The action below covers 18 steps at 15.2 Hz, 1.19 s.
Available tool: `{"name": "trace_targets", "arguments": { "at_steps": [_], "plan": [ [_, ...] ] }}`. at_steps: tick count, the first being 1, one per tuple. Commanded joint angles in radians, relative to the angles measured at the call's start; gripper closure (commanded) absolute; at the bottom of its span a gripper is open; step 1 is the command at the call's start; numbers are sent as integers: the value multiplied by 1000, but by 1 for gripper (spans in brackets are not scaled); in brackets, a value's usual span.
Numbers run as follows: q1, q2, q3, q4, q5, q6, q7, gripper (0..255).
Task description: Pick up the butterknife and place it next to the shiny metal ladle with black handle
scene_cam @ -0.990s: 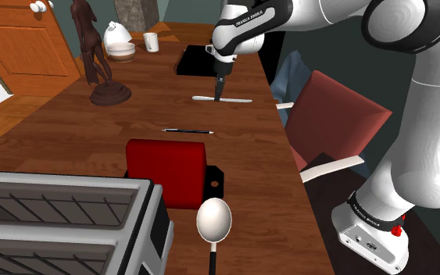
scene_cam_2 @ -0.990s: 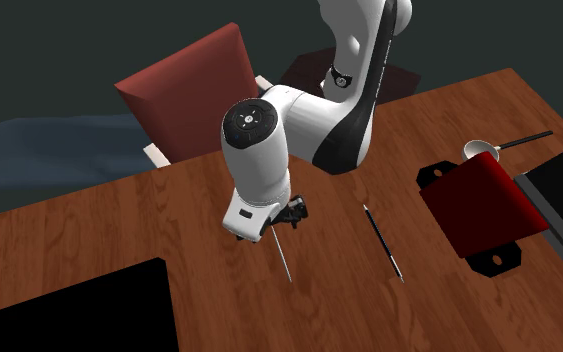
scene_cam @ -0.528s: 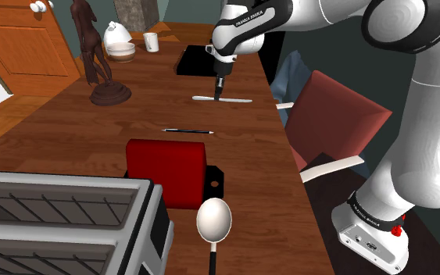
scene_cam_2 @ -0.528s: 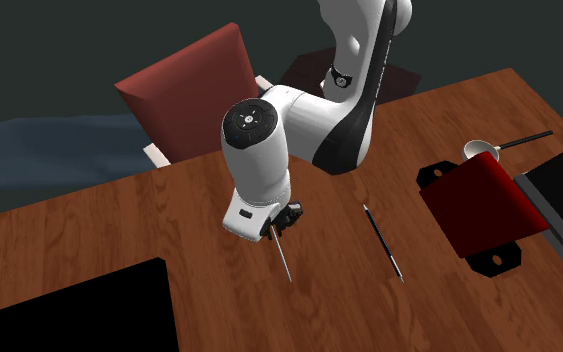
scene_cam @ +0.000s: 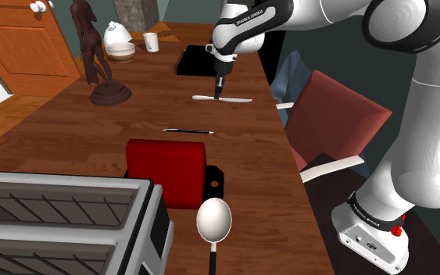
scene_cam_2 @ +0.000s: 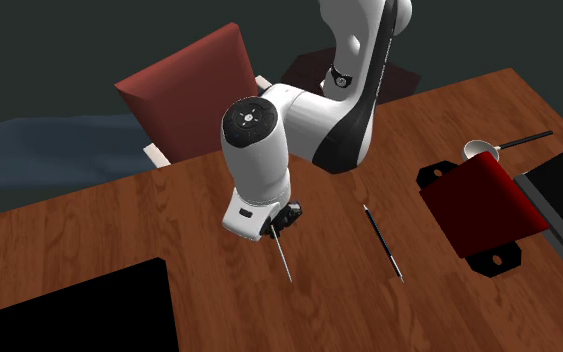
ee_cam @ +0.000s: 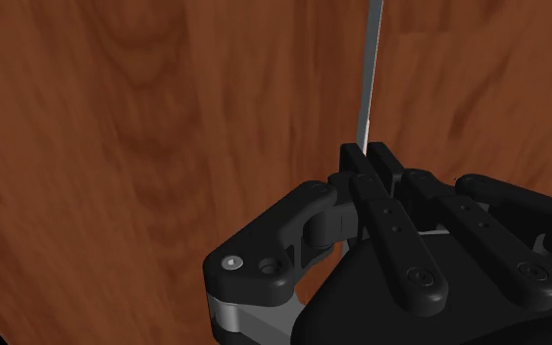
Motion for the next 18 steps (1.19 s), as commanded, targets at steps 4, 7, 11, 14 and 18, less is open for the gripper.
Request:
{"name": "trace_targets", "arguments": {
  "at_steps": [4, 7, 11, 14, 18],
  "plan": [
    [1, -21, -3, 31, -9, -51, 10, 255],
    [1, -34, -5, 54, -14, -87, 17, 255],
    [1, -48, -7, 88, -20, -134, 25, 255],
    [1, -57, -8, 117, -24, -171, 31, 255],
    [0, -65, -9, 158, -29, -221, 38, 255]
  ]
}}
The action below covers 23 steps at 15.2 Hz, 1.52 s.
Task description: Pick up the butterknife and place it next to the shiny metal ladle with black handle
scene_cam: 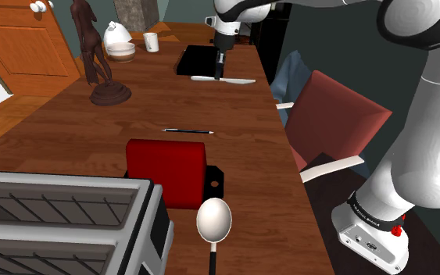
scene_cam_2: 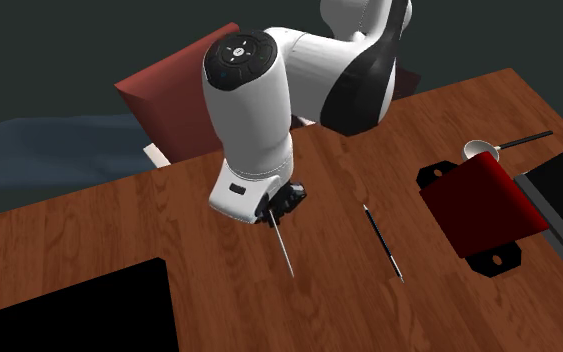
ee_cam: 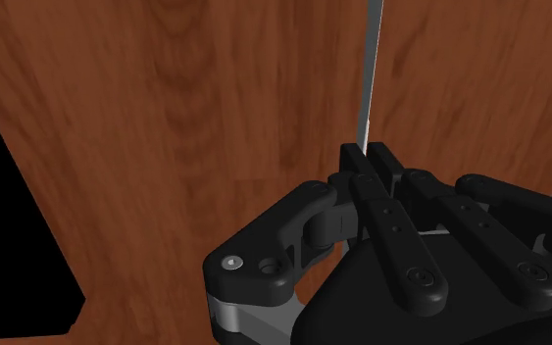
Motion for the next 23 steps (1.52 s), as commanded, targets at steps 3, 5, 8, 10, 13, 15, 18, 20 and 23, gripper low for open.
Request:
{"name": "trace_targets", "arguments": {
  "at_steps": [3, 5, 8, 10, 13, 15, 18, 20, 23],
  "plan": [
    [-2, -5, -2, 48, -4, -52, 6, 255],
    [9, -46, 1, 1, -11, -44, 19, 255],
    [38, -160, 13, -152, -31, 1, 57, 255],
    [55, -232, 24, -244, -43, 25, 85, 255],
    [76, -335, 45, -369, -59, 52, 130, 255],
    [89, -402, 61, -445, -67, 65, 162, 255],
    [107, -499, 90, -551, -74, 78, 211, 255],
    [118, -562, 112, -615, -75, 82, 244, 255],
    [137, -655, 147, -703, -71, 82, 296, 255]
  ]
}}
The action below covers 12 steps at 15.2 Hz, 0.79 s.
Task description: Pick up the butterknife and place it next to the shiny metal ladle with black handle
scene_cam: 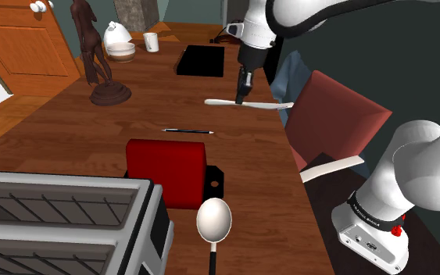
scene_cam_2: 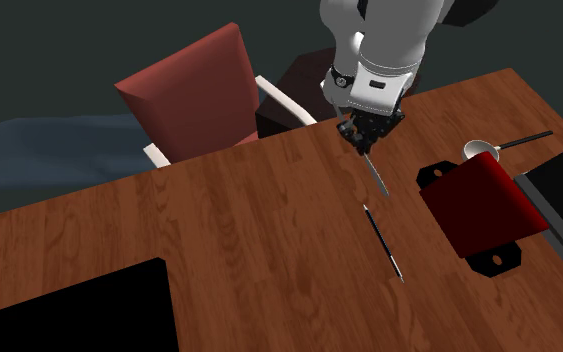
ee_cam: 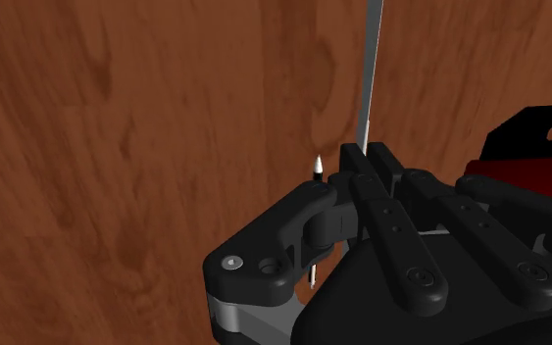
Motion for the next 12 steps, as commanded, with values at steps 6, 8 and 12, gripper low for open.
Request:
{"name": "trace_targets", "arguments": {
  "at_steps": [6, 8, 12],
  "plan": [
    [52, -206, 93, -173, 32, -21, 125, 255],
    [71, -263, 122, -214, 48, -34, 163, 255],
    [117, -370, 185, -281, 89, -66, 243, 255]
  ]
}}
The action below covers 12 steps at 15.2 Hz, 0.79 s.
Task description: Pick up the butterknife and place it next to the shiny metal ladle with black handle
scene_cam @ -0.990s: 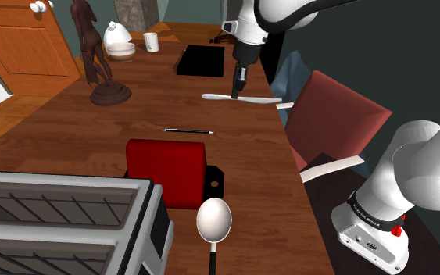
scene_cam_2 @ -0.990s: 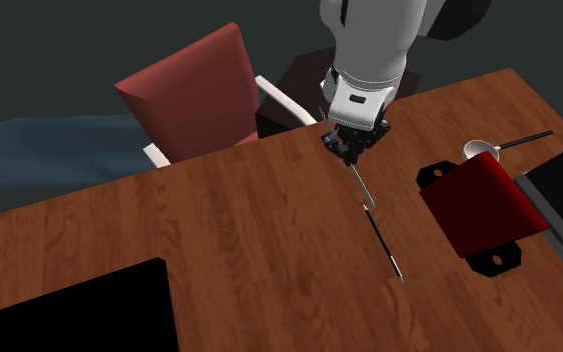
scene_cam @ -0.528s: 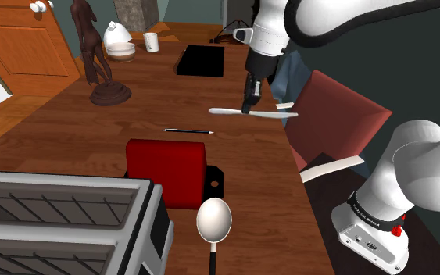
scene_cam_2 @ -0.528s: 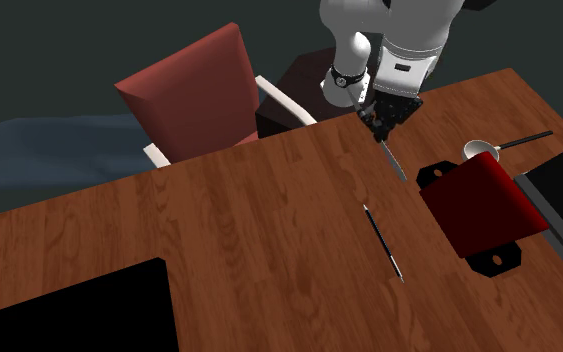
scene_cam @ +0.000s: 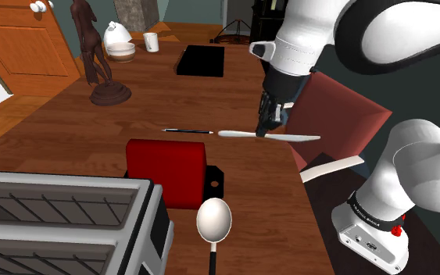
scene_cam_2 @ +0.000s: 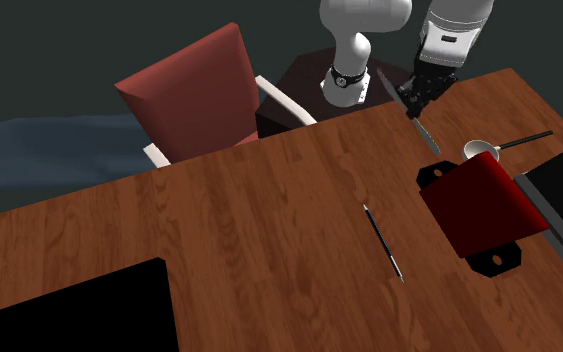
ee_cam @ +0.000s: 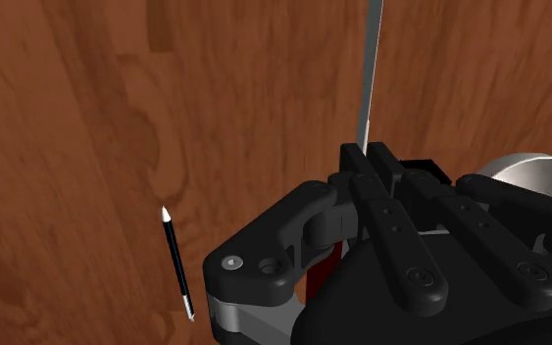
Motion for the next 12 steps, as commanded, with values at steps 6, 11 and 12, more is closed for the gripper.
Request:
{"name": "trace_targets", "arguments": {
  "at_steps": [6, 11, 12],
  "plan": [
    [93, -162, 120, -75, 85, -68, 153, 255],
    [153, -226, 199, -105, 145, -91, 244, 255],
    [155, -225, 202, -118, 149, -78, 243, 255]
  ]
}}
